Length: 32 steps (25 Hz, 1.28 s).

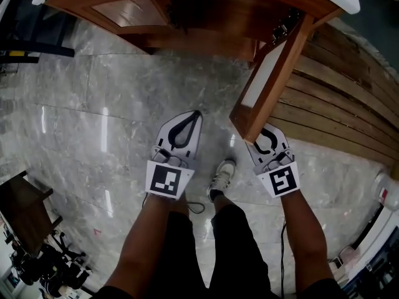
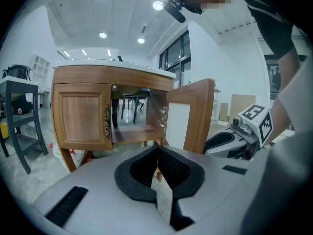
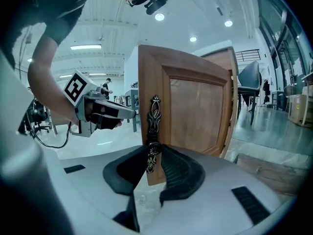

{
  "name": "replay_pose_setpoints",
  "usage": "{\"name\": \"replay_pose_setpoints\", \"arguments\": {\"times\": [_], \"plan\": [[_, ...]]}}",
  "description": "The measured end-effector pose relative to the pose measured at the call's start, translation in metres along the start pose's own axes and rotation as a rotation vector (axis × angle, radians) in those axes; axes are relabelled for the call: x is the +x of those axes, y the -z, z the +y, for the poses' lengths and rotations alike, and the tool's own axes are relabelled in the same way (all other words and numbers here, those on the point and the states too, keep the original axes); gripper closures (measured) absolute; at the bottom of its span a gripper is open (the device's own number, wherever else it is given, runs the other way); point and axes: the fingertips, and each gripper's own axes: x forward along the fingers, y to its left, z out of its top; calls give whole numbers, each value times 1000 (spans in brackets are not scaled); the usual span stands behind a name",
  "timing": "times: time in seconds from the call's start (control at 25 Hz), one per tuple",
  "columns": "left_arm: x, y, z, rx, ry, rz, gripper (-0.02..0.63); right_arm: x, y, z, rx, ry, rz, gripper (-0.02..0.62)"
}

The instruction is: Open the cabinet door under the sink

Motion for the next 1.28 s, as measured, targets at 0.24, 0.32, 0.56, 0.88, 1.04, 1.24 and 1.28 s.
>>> {"name": "replay_pose_setpoints", "arguments": {"times": [0.24,0.32,0.56,0.88,1.04,1.24,1.28], "plan": [[14,-4,-19,8,31,-2,584,-28,10,-18,19,89,-14,495],[17,-7,-24,10,39,-1,584,-38,12,-24,20,125,-12,494],[19,-13,-32,10,53,1,584,-64,22,-40,43,221,23,503],[9,-10,-28,-12,42,8,583,-70,35,-47,75,333,72,478],[-3,-16,-22,-30,28,2,583,-76,33,-37,128,412,87,476],[-19,-28,-10,-60,13,-11,583,-91,28,-9,145,445,131,497],[-21,-28,-6,-65,10,-10,583,-92,24,-3,148,451,132,509]]}}
